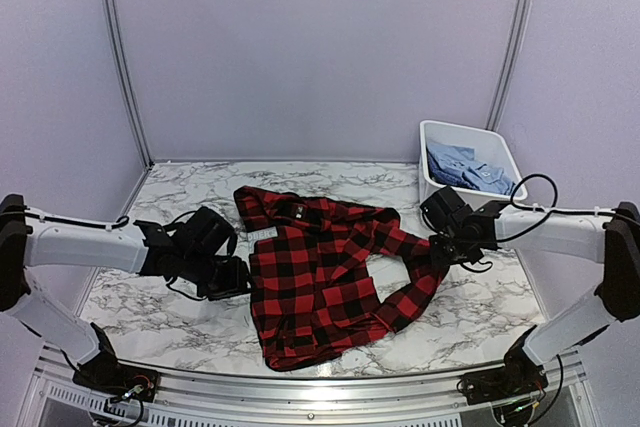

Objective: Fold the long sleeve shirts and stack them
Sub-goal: Flatten out the crumpled shirt at the center of the board.

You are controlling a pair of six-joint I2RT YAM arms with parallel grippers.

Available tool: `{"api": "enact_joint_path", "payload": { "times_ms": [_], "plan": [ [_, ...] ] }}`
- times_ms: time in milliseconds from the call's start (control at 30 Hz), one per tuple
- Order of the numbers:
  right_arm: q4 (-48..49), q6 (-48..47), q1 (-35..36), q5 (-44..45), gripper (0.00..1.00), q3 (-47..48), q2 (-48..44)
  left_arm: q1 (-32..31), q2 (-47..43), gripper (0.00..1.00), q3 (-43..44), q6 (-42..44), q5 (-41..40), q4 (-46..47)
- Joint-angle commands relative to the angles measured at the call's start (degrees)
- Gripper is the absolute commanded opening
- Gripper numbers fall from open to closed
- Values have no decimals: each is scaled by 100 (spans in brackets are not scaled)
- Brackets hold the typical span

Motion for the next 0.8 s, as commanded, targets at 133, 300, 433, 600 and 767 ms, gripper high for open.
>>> {"api": "enact_joint_path", "payload": {
  "times_ms": [133,300,433,600,767],
  "plan": [
    [57,47,666,-233,41,379,-520,-778,-363,45,-534,-612,-72,100],
    [604,-49,1293,-639,46,588,-304,-1044,-368,41,-534,-790,-50,298],
    [1360,-130,1534,-1167,46,705,49,-1332,-341,40,-554,-896,-22,301],
    [1794,-232,1593,-1469,46,1047,726,-1838,-245,40,-461,-918,-25,174],
    [2111,-316,1608,-1682,45,1273,1320,-2234,-1,41,-239,-923,-154,61]
  ]
}}
